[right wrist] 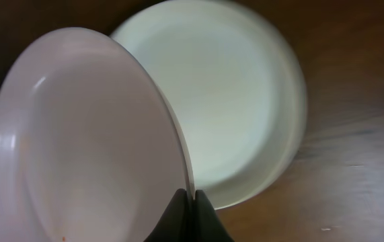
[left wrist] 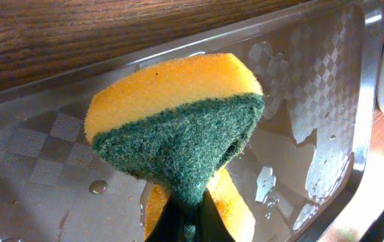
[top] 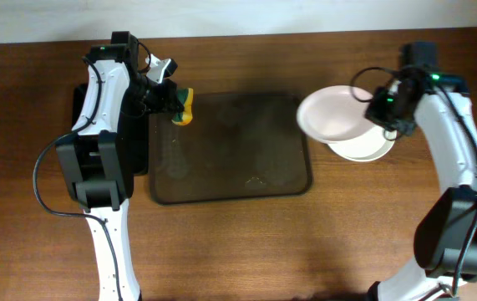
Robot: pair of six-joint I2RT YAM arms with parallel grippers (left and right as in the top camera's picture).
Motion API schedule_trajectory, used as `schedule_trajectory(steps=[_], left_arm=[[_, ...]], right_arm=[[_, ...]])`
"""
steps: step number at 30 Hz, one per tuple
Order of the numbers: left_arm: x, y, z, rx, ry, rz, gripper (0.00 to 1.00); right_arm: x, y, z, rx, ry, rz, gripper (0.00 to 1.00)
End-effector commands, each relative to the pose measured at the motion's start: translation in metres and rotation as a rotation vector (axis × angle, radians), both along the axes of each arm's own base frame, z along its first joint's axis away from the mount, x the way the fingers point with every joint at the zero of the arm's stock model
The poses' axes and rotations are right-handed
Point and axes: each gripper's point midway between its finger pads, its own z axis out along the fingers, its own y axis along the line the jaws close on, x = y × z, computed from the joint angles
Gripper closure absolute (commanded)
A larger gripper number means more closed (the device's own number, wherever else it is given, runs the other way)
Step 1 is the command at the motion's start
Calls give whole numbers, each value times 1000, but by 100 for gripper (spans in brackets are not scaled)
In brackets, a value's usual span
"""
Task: Clean dirty plates on tray and stack at the side
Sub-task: 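Carry the pinkish plate right and set it on the plate stack, then place the sponge into the small black tray with the left gripper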
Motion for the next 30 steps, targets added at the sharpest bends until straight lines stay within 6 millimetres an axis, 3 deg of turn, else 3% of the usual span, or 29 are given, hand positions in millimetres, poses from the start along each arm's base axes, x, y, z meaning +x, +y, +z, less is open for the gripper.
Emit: schedule_trajectory(steps=[1, 6, 7, 8, 9, 10, 13, 15, 17, 18, 20, 26, 29, 30], left_arm=[[4, -1, -1, -8, -5, 4, 100], [3, 3, -4, 18, 3, 6, 100], [1, 3, -2, 18, 12, 9, 100], [-2, 3, 2, 18, 21, 10, 100], [-4, 6, 8, 38, 25, 11, 100], [-5, 13, 20, 85, 15, 14, 100], [-6, 39, 82, 251, -81, 42, 100], [-17, 80, 123, 462, -94, 213, 99], [-29, 110, 128, 610, -54, 314, 100], [-35, 127, 121, 678, -6, 366, 99], [-40, 139, 99, 706, 62, 395, 100], [-43, 138, -8, 704, 151, 363, 99], [-45, 133, -20, 677, 161, 358, 84], [-45, 133, -19, 676, 158, 359, 61]], right_arm=[[-20, -36, -14, -51, 23, -87, 96], [-19, -41, -48, -54, -11, -99, 94], [-20, -39, -52, -53, -7, -96, 75], [-21, -39, -55, -51, -1, -96, 42], [-21, -39, -55, -51, 0, -96, 21], [-20, -38, -54, -45, -4, -94, 11], [-11, -22, -42, 32, -53, -51, 8], [-5, -9, -19, 32, -115, -16, 8], [-2, 5, -3, 25, -159, 20, 4], [-1, 10, -1, 25, -164, 32, 2], [-1, 16, -2, 24, -160, 46, 1], [-1, 17, -2, 20, -159, 48, 0], [-1, 17, -2, 20, -159, 48, 0], [-1, 17, -2, 21, -158, 48, 0]])
